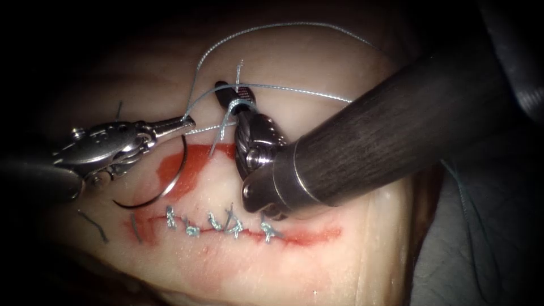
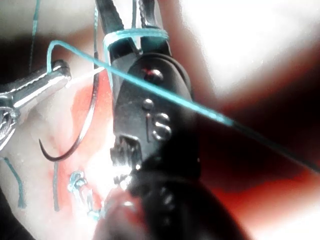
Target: Wound Closure
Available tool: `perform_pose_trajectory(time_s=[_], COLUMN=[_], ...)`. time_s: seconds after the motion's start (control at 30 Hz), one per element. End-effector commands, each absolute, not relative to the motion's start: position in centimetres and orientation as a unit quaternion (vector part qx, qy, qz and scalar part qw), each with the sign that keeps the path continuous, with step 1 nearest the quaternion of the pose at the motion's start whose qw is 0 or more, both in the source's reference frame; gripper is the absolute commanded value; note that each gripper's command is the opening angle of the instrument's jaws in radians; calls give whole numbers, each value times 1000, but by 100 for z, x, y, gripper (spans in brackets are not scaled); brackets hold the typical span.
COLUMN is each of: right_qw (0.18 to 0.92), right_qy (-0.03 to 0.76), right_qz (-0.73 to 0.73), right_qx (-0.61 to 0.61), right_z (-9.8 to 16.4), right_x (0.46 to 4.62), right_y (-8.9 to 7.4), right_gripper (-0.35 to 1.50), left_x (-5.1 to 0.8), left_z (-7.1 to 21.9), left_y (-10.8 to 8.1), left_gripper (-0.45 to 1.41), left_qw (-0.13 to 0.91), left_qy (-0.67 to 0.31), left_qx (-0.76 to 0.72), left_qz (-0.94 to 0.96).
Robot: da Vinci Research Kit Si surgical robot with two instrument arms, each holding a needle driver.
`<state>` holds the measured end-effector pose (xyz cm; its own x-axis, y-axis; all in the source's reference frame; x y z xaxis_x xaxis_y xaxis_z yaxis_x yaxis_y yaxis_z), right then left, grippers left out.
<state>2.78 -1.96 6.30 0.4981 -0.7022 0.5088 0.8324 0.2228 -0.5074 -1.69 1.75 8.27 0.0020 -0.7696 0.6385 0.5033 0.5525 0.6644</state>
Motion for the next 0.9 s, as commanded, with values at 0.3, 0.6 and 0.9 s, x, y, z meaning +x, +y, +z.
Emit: perform_pose_trajectory(time_s=[0.3, 0.6, 0.9], right_qw=[770, 754, 685], right_qy=[-75, -49, 29], right_qz=[-494, -499, -548], right_qx=[-396, -424, -480], right_z=[631, 608, 596], right_x=[289, 280, 275], right_y=[-198, -211, -243], right_gripper=[-35, -35, -35], left_x=[-173, -162, -155], left_z=[833, 835, 868], left_y=[176, 200, 274], left_gripper=[-45, -45, -45], left_qw=[698, 701, 705], left_qy=[-539, -523, -497], left_qx=[124, 102, 76], left_qz=[-455, -473, -500])
